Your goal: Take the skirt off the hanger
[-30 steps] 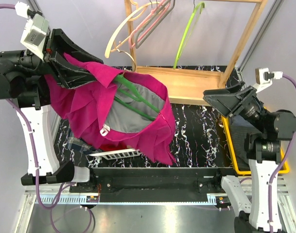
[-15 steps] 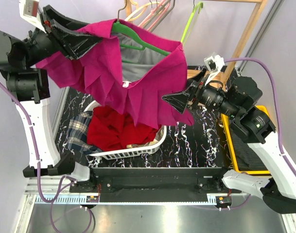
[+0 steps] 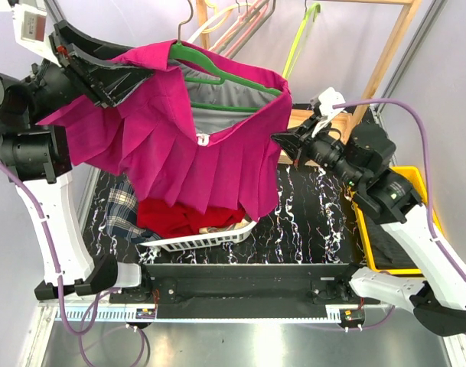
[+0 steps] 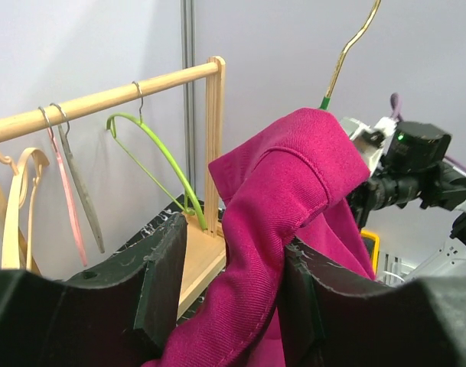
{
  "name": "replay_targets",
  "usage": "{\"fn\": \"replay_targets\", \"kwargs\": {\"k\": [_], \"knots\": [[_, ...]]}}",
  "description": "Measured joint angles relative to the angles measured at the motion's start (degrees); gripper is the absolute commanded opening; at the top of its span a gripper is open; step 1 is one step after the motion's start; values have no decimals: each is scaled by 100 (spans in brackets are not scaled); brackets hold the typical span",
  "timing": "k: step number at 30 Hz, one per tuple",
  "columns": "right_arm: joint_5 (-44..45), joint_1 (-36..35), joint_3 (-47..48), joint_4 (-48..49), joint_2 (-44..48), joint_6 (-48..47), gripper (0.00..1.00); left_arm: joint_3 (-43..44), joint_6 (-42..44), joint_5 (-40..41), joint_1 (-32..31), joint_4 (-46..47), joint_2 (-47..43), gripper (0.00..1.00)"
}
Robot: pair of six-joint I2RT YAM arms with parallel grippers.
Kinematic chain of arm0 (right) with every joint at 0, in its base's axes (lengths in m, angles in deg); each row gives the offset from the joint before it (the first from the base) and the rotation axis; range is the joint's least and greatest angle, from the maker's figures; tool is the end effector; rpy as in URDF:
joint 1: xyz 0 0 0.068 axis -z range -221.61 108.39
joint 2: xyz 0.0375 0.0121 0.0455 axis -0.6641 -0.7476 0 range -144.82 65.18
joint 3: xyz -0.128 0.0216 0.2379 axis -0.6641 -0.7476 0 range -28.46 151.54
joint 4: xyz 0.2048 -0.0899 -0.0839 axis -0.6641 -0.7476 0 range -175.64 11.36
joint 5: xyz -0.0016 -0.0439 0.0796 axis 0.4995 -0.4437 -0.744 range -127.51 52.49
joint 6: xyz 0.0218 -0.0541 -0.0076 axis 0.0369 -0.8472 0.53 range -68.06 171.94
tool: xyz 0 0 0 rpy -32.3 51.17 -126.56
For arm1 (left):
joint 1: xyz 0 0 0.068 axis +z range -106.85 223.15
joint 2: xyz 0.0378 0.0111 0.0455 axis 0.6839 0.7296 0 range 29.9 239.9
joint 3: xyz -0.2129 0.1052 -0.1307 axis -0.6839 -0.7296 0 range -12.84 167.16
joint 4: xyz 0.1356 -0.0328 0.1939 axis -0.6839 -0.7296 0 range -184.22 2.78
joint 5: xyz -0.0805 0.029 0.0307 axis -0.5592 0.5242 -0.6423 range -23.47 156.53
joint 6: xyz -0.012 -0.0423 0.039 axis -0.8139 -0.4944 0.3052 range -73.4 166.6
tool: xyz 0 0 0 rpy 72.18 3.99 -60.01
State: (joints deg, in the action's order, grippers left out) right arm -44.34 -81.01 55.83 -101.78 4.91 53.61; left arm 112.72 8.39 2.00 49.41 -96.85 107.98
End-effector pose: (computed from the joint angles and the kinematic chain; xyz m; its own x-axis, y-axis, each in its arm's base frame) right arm 0.1386 0.1204 0.4876 -0.0092 0.0300 -0.9995 -0.7222 0.6912 0.0274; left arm 0.1470 -0.0225 0.6299 0.0699 -0.2599 -0.9631 0.8972 0.4384 -0.0532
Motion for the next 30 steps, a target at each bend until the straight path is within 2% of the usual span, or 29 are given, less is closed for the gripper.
{"fn": "replay_targets", "kwargs": {"k": [8, 14, 18, 19, 20, 22, 23, 26, 29, 30], "knots": [[857, -37, -1161, 702, 297, -55, 0, 0, -463, -57, 179, 256, -140, 0], [273, -52, -1784, 1309, 356, 726, 0, -39, -841, -101, 275, 560, -140, 0], [-170, -258, -1843, 1589, -186, 1187, 2, -146, -994, -101, 299, 802, -146, 0], [-190, -372, -1781, 1606, -393, 1226, 24, -164, -1025, -103, 306, 833, -146, 0], [-225, -542, -1663, 1600, -660, 1248, 36, -192, -1056, -103, 315, 896, -146, 0], [-295, -905, -1290, 1451, -1226, 1263, 53, -234, -1108, -129, 332, 988, -144, 0], [-323, -1047, -1117, 1342, -1453, 1248, 64, -243, -1121, -133, 339, 1036, -146, 0], [-358, -1246, -850, 863, -1668, 1178, 82, -389, -949, -188, 358, 1110, -219, 0], [-358, -1237, -614, 275, -1373, 1091, 89, -920, -758, -415, 446, 1134, -472, 0], [-358, -1235, -487, -2, -1193, 1049, 97, -1106, -769, -468, 459, 1134, -546, 0]]}}
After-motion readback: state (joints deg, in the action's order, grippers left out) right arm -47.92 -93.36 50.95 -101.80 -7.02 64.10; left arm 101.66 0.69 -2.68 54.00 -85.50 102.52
